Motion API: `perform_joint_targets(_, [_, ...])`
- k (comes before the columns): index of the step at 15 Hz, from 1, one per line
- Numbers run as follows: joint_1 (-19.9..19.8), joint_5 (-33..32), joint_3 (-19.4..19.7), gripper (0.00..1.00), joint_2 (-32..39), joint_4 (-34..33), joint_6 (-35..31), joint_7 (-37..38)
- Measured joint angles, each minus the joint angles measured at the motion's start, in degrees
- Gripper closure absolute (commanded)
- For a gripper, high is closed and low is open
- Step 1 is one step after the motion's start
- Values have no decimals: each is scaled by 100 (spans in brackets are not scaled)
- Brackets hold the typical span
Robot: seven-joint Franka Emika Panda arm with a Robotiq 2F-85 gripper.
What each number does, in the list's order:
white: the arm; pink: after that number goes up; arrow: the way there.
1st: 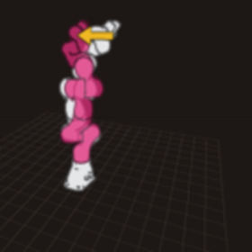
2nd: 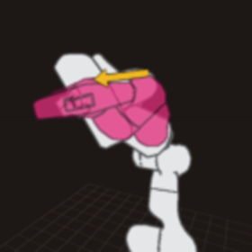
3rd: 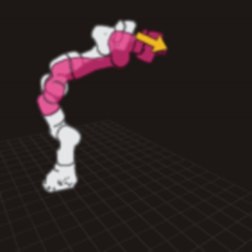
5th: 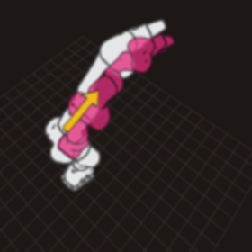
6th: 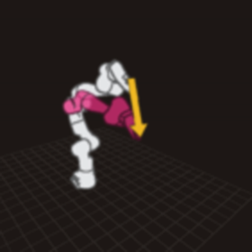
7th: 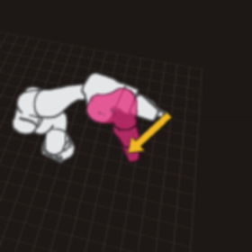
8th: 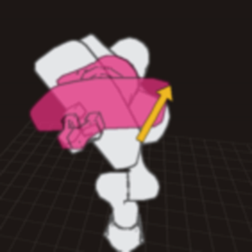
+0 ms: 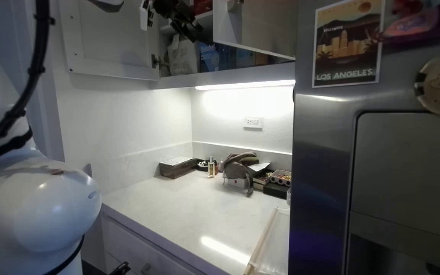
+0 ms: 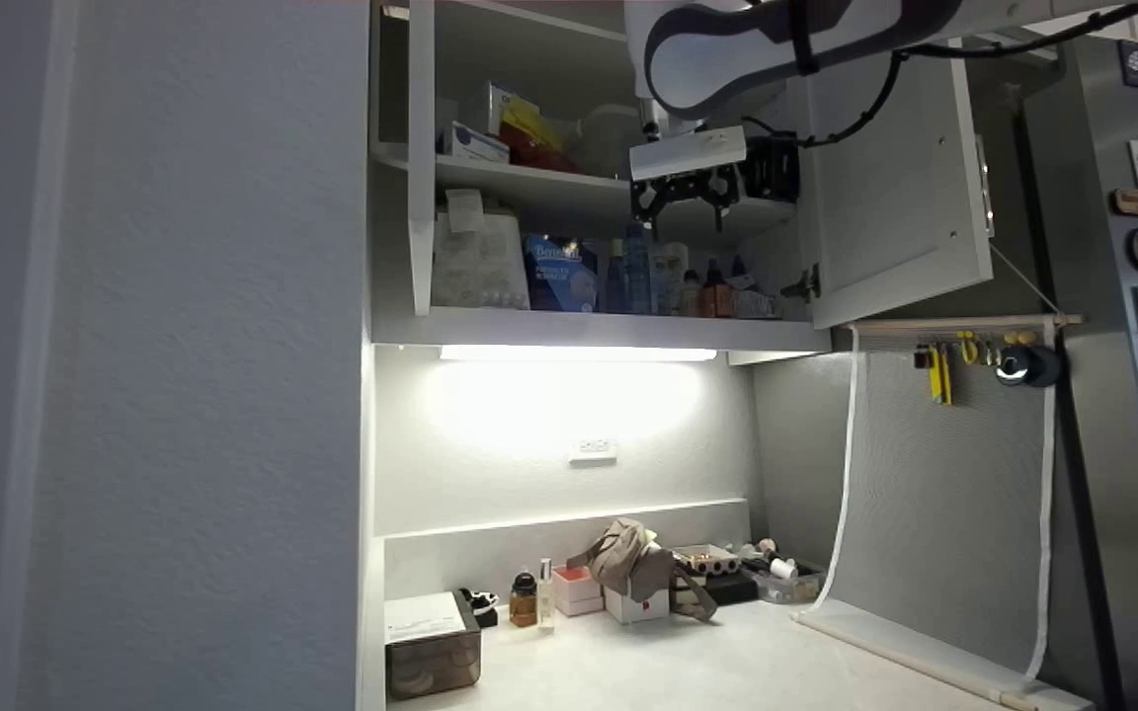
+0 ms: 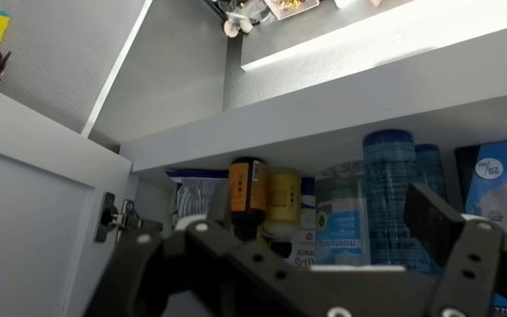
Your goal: Open the right cupboard door, take the brown bottle out of the cupboard, and put it on the counter
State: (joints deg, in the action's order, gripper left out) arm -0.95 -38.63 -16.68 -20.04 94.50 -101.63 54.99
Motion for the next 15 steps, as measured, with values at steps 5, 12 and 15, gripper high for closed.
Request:
perform_joint_targets(5, [0, -862, 56, 0, 44, 354, -454, 181])
perform_joint_targets(12, [0, -1736, 328, 0, 148, 719, -865, 569])
perform_joint_targets(15, [1, -1976, 452, 0, 291, 842, -1091, 996])
